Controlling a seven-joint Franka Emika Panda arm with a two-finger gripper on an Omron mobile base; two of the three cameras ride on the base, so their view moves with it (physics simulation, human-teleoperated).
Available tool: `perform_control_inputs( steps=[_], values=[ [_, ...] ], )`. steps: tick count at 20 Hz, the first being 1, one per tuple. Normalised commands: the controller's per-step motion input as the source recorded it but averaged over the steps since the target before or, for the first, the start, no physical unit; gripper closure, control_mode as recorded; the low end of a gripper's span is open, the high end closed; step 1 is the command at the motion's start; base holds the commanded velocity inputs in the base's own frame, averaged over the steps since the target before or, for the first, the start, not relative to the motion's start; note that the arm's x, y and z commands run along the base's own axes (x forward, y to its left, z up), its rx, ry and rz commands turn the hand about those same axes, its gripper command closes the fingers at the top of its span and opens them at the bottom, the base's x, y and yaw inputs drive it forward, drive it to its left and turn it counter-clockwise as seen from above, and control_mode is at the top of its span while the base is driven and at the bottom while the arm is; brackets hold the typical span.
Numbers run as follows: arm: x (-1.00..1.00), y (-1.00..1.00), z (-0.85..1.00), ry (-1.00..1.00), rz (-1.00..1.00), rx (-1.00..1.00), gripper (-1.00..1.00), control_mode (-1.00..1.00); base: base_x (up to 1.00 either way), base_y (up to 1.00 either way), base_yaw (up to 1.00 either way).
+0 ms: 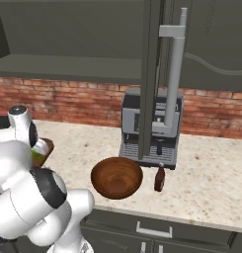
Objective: Open the cabinet. Place the bowl and condiment on the counter. Then place the lime and garlic on the cutting board.
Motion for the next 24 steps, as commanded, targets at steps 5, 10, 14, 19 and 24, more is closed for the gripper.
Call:
perform_control_inputs(
  steps=[5, 10, 14, 19, 24],
  values=[
    [0.11, 0.46, -0.19, 0.0, 0.0, 0.0, 1.0, -1.0, 0.0, 0.0, 0.0],
    [0.29, 0.26, -0.32, 0.0, 0.0, 0.0, 1.0, -1.0, 0.0, 0.0, 0.0],
    [0.31, 0.17, -0.23, 0.0, 0.0, 0.0, 1.0, -1.0, 0.0, 0.0, 0.0],
    [0.21, 0.06, -0.07, 0.0, 0.0, 0.0, -1.0, -1.0, 0.0, 0.0, 0.0],
    [0.08, 0.04, 0.0, 0.0, 0.0, 0.0, -1.0, -1.0, 0.0, 0.0, 0.0]
  ],
)
